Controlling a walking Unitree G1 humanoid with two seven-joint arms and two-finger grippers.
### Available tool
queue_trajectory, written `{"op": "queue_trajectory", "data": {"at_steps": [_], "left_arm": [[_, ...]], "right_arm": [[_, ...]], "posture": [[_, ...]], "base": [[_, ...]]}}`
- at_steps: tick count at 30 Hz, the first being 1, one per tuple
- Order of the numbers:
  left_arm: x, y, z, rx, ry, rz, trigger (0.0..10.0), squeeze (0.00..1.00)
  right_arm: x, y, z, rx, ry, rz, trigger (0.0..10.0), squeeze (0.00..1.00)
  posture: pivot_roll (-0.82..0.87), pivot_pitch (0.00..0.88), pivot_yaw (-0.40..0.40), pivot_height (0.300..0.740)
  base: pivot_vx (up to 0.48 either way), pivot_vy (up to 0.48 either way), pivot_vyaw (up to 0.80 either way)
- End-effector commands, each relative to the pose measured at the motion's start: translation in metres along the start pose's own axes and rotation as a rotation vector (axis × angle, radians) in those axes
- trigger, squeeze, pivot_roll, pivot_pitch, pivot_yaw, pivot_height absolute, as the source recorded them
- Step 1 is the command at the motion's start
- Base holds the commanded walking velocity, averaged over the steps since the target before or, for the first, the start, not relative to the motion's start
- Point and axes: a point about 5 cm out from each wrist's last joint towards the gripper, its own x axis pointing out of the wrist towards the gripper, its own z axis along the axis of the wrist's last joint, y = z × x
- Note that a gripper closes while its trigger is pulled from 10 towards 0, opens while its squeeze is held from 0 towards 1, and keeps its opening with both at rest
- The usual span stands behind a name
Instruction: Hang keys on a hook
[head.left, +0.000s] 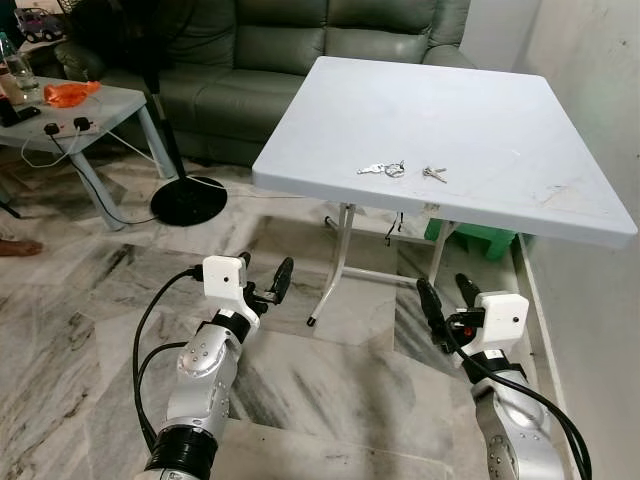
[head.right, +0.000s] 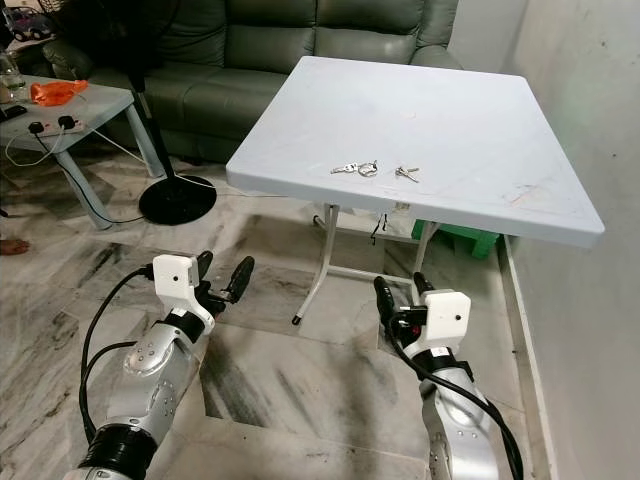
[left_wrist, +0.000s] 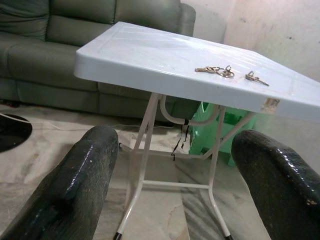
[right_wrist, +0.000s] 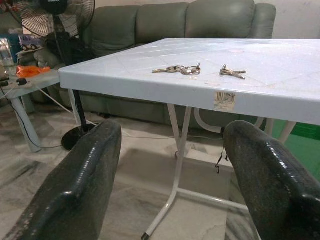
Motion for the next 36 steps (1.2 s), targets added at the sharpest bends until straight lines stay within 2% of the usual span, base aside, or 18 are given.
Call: {"op": "queue_trajectory", "data": {"at_steps": [1, 5, 6, 7, 11, 36], "left_arm": [[0.0005, 0.0, 0.0004, 0.003, 0.008, -0.012, 10.0, 0.0], [-0.0003, -0.0009, 0.001, -0.009, 0.005, -0.013, 10.0, 0.0], [-0.0004, -0.0015, 0.0014, -0.01, 0.002, -0.015, 10.0, 0.0], [-0.0006, -0.0021, 0.0017, -0.012, 0.0, -0.021, 10.0, 0.0], [-0.0005, -0.0029, 0.0019, -0.012, -0.002, -0.031, 10.0, 0.0], [0.0024, -0.003, 0.0058, -0.007, -0.009, -0.039, 10.0, 0.0]], "right_arm": [[0.0005, -0.0009, 0.0025, -0.004, -0.013, 0.0, 10.0, 1.0], [0.0011, -0.0026, 0.003, -0.035, 0.0, -0.022, 10.0, 1.0], [0.0016, -0.0028, 0.0042, -0.036, -0.008, -0.025, 10.0, 0.47], [0.0019, -0.003, 0.0054, -0.036, -0.015, -0.026, 10.0, 0.0], [0.0034, -0.0049, 0.0087, -0.039, -0.025, -0.026, 10.0, 0.0], [0.0032, -0.0044, 0.0113, -0.043, -0.034, -0.022, 10.0, 0.0]], "posture": [[-0.03, 0.0, -0.022, 0.74], [-0.03, 0.0, -0.021, 0.74], [-0.03, 0.0, -0.023, 0.74], [-0.03, 0.0, -0.023, 0.74], [-0.03, 0.0, -0.023, 0.74], [-0.03, 0.0, -0.021, 0.74]], "base": [[0.0, 0.0, 0.0], [0.0, 0.0, 0.0], [0.0, 0.0, 0.0], [0.0, 0.0, 0.0], [0.0, 0.0, 0.0], [0.306, 0.0, 0.0]]}}
